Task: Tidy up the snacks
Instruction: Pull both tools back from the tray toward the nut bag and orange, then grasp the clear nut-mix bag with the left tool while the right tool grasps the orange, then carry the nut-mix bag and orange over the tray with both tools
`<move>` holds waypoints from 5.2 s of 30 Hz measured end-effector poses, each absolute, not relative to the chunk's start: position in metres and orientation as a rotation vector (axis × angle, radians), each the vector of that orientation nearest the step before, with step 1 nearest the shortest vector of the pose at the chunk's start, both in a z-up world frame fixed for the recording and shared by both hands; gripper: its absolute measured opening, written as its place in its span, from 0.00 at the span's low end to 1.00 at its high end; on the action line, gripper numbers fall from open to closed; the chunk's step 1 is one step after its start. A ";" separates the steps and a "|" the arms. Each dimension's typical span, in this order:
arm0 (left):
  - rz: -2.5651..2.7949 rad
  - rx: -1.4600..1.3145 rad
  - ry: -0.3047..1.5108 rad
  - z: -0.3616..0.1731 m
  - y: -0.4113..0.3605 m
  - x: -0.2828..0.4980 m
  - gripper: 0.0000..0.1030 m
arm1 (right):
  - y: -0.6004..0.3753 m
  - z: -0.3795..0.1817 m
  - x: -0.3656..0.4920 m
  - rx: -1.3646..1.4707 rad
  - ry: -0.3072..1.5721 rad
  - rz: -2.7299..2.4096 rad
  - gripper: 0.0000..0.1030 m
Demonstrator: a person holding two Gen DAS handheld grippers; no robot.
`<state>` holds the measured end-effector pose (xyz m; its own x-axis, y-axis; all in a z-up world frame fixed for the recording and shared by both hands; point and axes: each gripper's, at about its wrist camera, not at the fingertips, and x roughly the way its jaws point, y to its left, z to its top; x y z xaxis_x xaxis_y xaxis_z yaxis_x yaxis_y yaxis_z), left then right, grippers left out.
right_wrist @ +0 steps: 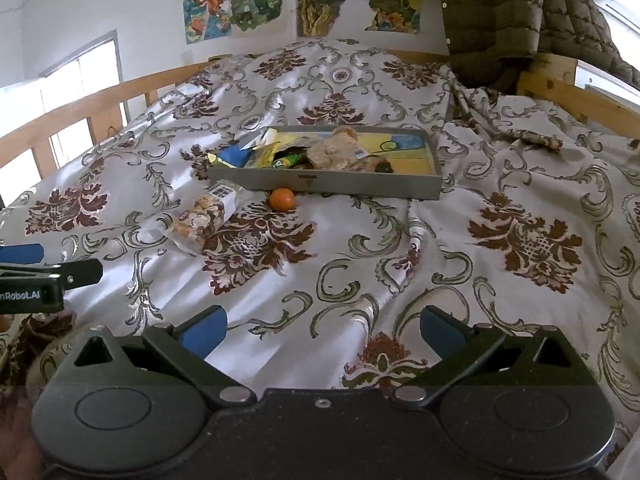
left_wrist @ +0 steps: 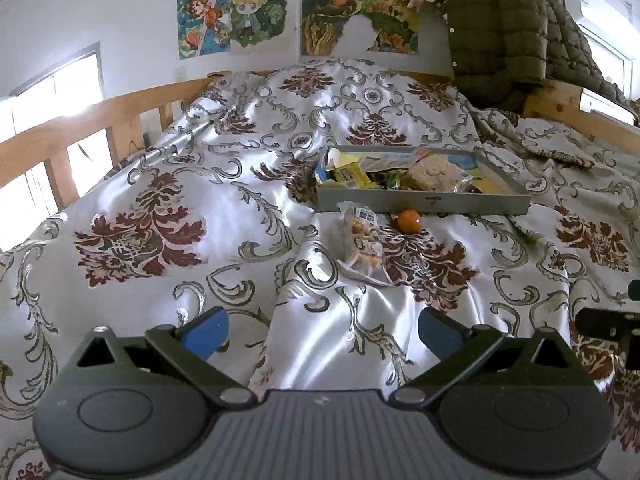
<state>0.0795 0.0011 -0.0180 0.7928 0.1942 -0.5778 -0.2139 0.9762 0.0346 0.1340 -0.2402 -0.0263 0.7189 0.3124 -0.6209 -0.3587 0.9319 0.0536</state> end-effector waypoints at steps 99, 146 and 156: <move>-0.188 -0.220 0.937 -0.052 -0.025 0.239 0.41 | -0.219 -0.052 0.289 -0.138 0.644 0.639 0.34; -0.115 -0.157 0.714 -0.033 -0.107 0.466 0.41 | -0.291 -0.075 0.442 0.132 0.480 0.408 0.34; -0.114 -0.126 0.759 -0.041 -0.110 0.479 0.41 | -0.284 -0.080 0.442 0.060 0.512 0.392 0.35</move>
<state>0.4793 -0.1097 -0.0407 0.7197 -0.1483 -0.6783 0.0570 0.9862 -0.1552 0.4421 -0.2843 -0.0802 0.7993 0.3798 -0.4658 -0.3502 0.9242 0.1526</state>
